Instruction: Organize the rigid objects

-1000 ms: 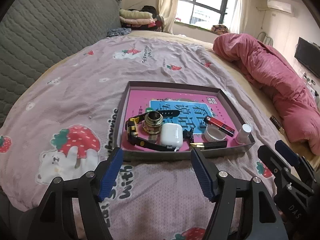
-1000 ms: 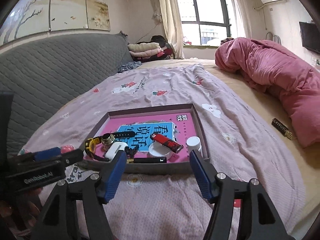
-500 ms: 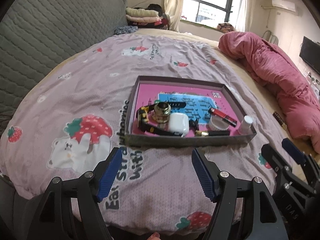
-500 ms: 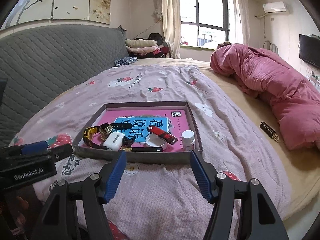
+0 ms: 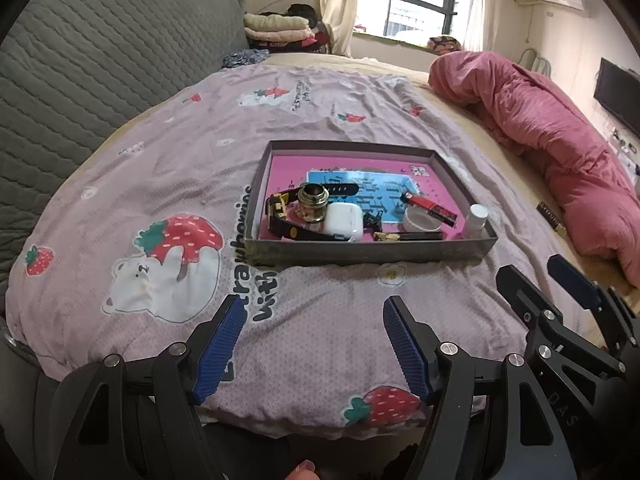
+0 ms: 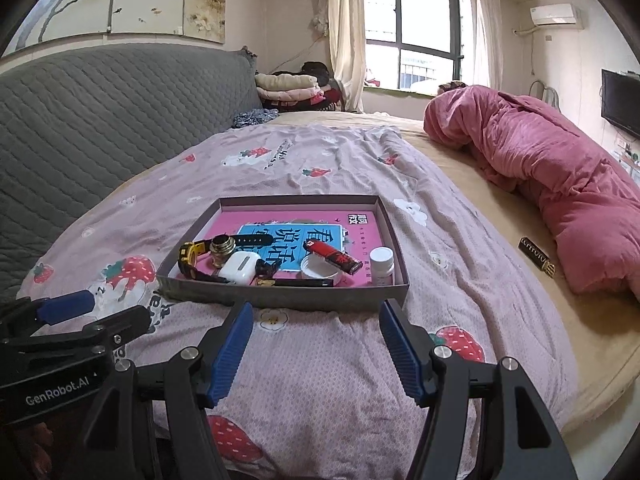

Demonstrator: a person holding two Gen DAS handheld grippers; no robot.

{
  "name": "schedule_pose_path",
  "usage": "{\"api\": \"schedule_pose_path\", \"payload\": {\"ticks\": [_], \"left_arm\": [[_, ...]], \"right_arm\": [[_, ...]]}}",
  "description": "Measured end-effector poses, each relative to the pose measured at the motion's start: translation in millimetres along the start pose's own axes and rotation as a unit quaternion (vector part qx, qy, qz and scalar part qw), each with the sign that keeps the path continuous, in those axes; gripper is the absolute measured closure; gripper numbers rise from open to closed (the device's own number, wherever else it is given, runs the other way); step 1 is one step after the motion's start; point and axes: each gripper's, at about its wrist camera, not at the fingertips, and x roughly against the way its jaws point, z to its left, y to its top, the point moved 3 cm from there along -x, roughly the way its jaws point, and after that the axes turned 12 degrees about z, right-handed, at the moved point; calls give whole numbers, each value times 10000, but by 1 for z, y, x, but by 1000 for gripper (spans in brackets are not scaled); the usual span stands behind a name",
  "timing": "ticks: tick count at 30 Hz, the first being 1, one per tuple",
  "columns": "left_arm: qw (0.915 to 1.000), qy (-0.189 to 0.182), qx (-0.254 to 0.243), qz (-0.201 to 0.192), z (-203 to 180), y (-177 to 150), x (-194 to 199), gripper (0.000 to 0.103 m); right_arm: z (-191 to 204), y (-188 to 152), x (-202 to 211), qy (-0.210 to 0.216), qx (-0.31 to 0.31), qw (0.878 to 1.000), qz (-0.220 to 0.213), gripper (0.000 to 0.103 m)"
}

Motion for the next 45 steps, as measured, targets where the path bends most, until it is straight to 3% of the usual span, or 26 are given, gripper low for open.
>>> {"api": "schedule_pose_path", "payload": {"ticks": [9,24,45], "left_arm": [[9998,184,83,10,8,-1,-19,30],[9994,193,259,80,19,3,-45,30],[9994,206,205,201,17,0,-55,30]], "right_arm": [[2,-6,-12,-32,25,10000,19,38],[-10,-22,-59,-184,-140,9982,547,38],[-8,-24,-60,-137,-104,9981,586,38]]}}
